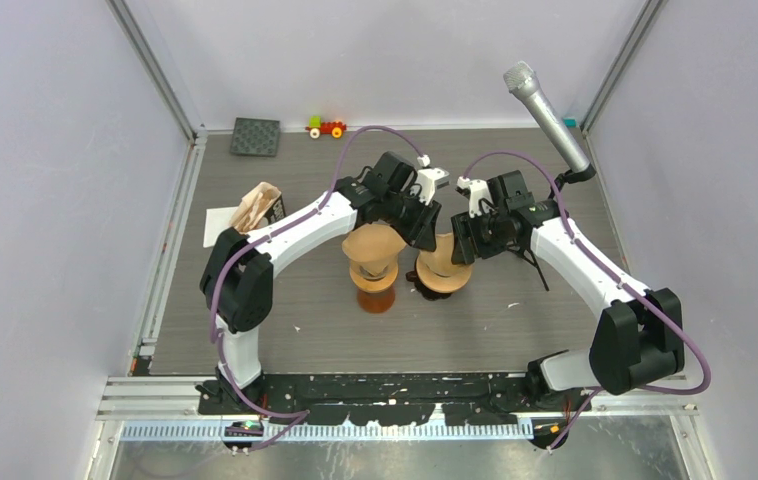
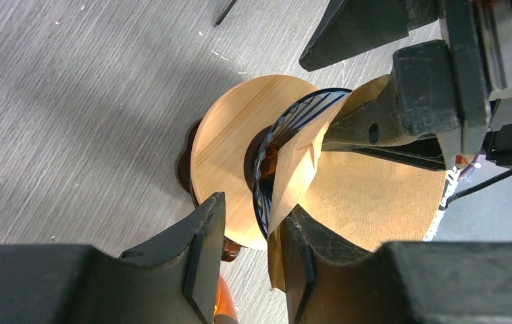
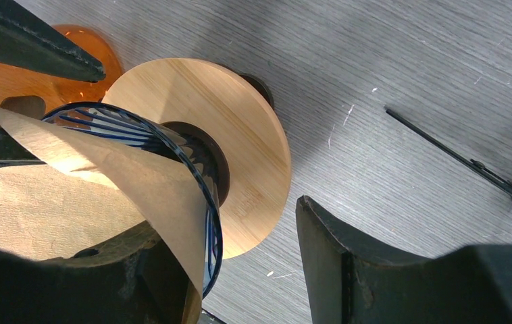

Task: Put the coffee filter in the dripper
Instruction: Place the coffee filter in the coffee dripper.

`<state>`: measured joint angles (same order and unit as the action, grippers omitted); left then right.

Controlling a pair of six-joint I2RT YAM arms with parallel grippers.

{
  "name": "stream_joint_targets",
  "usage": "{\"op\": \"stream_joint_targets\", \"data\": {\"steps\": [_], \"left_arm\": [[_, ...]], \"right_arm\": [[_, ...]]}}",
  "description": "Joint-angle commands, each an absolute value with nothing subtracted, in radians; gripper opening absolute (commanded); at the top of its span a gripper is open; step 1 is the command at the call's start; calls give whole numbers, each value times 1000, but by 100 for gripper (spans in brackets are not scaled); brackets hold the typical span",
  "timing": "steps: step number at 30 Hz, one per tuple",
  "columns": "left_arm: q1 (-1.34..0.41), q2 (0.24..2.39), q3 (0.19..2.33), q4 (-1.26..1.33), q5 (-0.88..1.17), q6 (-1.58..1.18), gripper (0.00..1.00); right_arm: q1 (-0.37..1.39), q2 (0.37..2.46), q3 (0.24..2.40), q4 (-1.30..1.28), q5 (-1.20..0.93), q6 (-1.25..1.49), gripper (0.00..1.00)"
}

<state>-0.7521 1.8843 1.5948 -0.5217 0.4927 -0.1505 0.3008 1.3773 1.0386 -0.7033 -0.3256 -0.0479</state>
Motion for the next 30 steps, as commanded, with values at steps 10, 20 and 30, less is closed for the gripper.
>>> {"op": "stream_joint_targets", "data": {"steps": [10, 20, 30], "left_arm": [[-747, 1879, 1595, -529, 519, -158, 27], [-750, 1890, 1595, -540, 516, -161, 14], [-759, 1881, 1600, -555, 490, -167, 27]], "right_arm": [[299, 1378, 1039, -675, -307, -63, 59], [299, 1378, 1039, -670, -308, -60, 59], [299, 1375, 1036, -669, -303, -61, 59]]}}
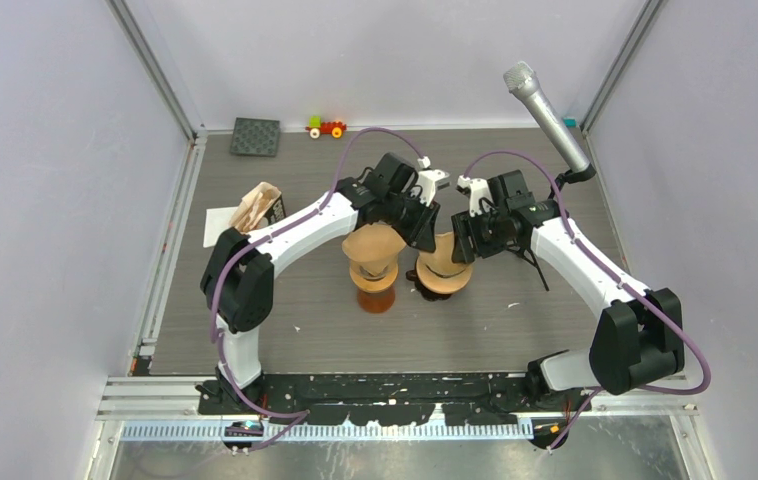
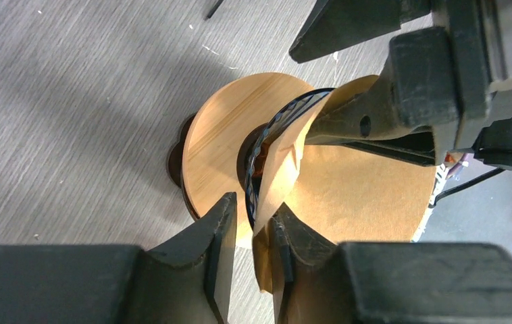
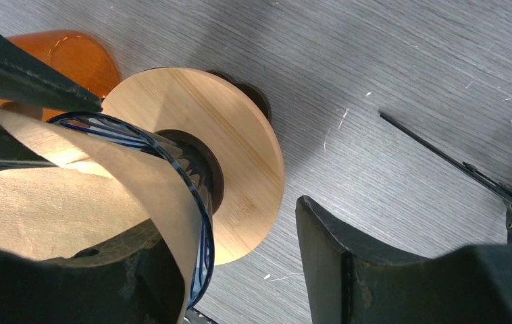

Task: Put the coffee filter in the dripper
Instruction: Place the coffee filter in the coffee dripper.

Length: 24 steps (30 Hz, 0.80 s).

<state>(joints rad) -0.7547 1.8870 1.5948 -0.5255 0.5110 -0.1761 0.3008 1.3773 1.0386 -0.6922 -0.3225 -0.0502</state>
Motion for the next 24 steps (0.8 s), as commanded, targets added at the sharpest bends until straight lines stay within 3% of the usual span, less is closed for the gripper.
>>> {"op": "stream_joint_targets", "data": {"steps": [1, 7, 13, 24], "left_arm": [[-759, 1880, 1600, -555, 484, -167, 31], [-760, 1870, 1596, -558, 477, -161, 38], [-761, 1882, 1595, -557, 487, -167, 30], [-772, 1908, 1596, -557, 502, -197, 28]], "right_arm": [[298, 1375, 1035, -669, -302, -61, 59], [299, 1368, 1032, -669, -298, -63, 59], [299, 1374, 1030, -666, -296, -66, 59], [299, 1377, 1026, -663, -295, -67, 59]]}}
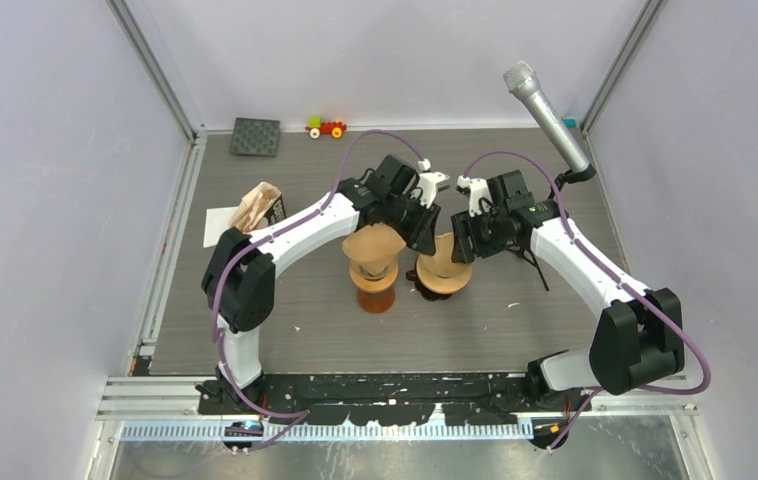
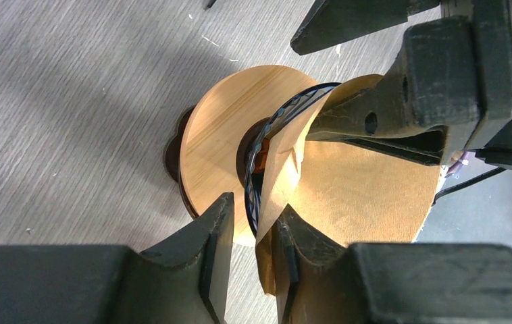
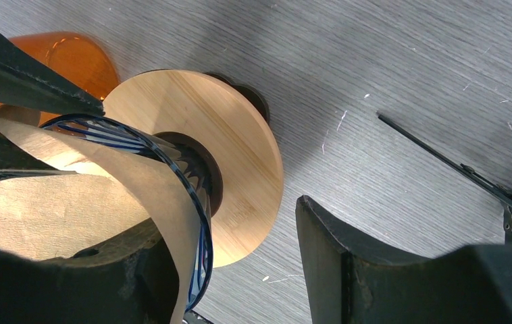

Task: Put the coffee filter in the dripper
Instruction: Place the coffee filter in the coffee dripper.

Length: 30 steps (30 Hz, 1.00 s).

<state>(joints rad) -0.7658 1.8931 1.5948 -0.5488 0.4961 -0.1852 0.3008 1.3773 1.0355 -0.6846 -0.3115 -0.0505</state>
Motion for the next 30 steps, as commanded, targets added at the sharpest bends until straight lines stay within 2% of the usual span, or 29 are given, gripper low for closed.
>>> {"op": "stream_joint_targets", "data": {"steps": [1, 10, 17, 19, 30], "left_arm": [[-773, 1910, 1595, -555, 502, -200, 27], [-775, 1914, 1600, -559, 504, -201, 17], [-776, 1913, 1607, -571, 481, -187, 14], [-776, 1911, 1610, -574, 473, -183, 16], [-777, 1900, 1649, -602, 437, -163, 40]], "right_arm": [[299, 1378, 1026, -662, -295, -67, 59], [299, 1377, 1010, -660, -282, -85, 59], [299, 1374, 999, -650, -272, -97, 59], [299, 1373, 1000, -649, -272, -96, 59], [299, 1347, 1028, -655, -270, -103, 60]]}}
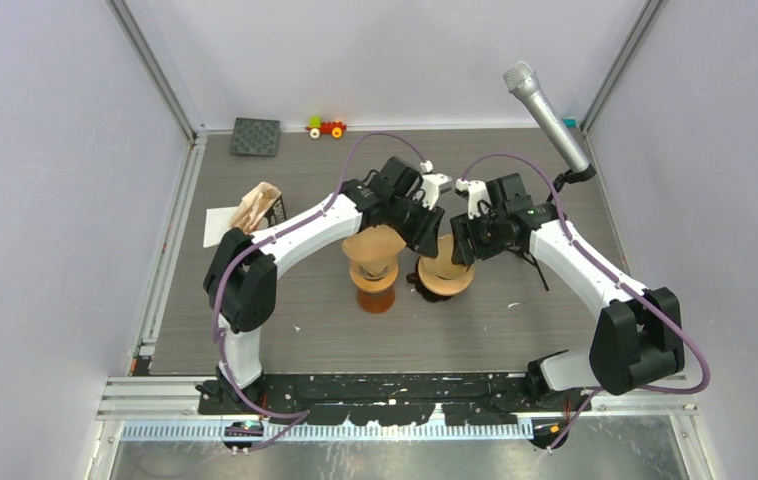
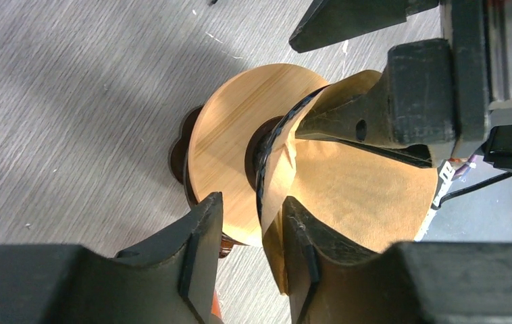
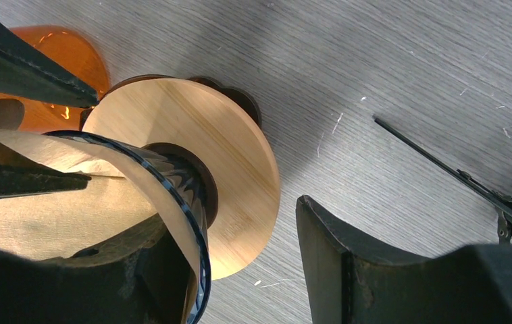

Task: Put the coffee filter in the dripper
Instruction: Place the coffee filter in the coffee dripper.

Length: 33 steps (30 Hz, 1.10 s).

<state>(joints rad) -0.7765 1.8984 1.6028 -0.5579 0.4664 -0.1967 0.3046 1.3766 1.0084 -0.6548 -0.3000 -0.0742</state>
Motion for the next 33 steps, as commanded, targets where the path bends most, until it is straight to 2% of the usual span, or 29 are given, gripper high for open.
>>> {"op": "stream_joint_targets", "data": {"steps": [1, 17, 29, 33], "left_arm": [[-776, 1898, 1654, -603, 436, -162, 42], [-777, 1880, 1708, -637, 435, -142, 61], [-776, 1851, 1735, -653, 422, -117, 68], [-776, 1816, 1744, -654, 423, -106, 73]], "right_arm": [[298, 1345, 1031, -658, -273, -103, 60], [299, 1327, 1083, -696, -353, -67, 61], [298, 1304, 1128, -729, -373, -56, 63], [298, 1275, 1145, -752, -382, -68, 63]]}}
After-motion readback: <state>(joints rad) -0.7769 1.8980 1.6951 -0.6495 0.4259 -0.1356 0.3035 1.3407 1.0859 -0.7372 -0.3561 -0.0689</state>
